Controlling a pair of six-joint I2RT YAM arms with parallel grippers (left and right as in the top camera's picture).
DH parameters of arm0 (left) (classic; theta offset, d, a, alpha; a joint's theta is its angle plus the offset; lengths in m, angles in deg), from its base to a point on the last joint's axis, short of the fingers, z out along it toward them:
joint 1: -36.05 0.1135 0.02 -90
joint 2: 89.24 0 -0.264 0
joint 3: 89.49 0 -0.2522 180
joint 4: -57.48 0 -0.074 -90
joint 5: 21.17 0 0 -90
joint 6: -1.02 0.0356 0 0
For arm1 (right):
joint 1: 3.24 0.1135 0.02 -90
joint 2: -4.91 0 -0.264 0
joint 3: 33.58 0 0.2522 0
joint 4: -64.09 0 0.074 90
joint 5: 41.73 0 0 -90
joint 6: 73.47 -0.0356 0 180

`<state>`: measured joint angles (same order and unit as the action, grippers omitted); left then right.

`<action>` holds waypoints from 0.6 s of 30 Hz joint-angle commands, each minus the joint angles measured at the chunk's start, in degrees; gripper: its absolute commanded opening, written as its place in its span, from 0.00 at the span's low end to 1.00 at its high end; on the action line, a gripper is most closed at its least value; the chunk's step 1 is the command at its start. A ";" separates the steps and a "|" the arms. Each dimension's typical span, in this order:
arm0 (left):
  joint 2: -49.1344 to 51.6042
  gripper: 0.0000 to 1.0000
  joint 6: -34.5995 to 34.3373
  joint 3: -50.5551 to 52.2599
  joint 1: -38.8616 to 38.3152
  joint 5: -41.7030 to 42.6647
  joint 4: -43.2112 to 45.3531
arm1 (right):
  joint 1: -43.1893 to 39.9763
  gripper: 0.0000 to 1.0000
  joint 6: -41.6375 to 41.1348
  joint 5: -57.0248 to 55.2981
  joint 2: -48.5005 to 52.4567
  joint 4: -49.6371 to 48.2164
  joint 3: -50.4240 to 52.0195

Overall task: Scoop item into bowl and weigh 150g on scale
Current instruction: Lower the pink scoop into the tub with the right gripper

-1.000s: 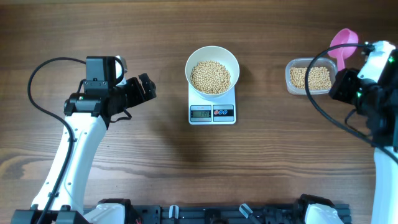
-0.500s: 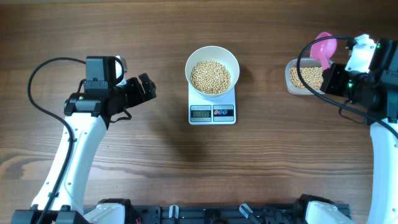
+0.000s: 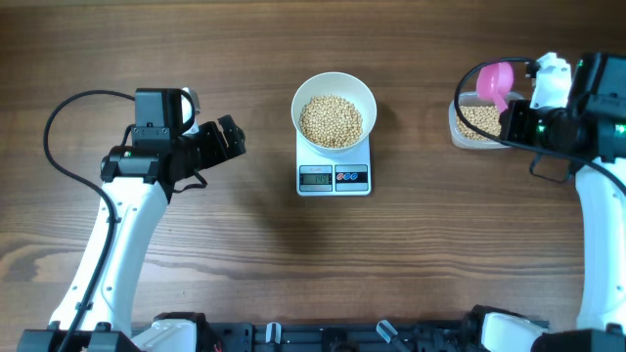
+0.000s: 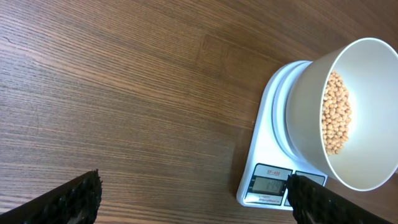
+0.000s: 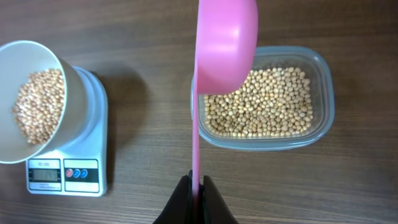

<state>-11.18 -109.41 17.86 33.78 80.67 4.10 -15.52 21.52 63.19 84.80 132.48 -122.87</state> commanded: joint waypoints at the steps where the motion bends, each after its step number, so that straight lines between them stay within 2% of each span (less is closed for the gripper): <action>1: 0.39 1.00 0.48 -1.11 -0.13 -0.17 0.15 | -0.22 0.04 4.33 -2.69 1.64 -0.15 -0.63; 5: 0.39 1.00 0.48 -1.11 -0.13 -0.17 0.15 | -0.17 0.04 8.68 -3.30 3.54 -0.09 -0.63; 18: 0.39 1.00 0.48 -1.11 -0.13 -0.17 0.15 | -0.13 0.04 10.47 -10.88 9.68 0.04 -0.63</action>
<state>-11.18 -109.41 17.86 33.78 80.65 4.10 -15.52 30.60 55.19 93.76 132.70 -122.87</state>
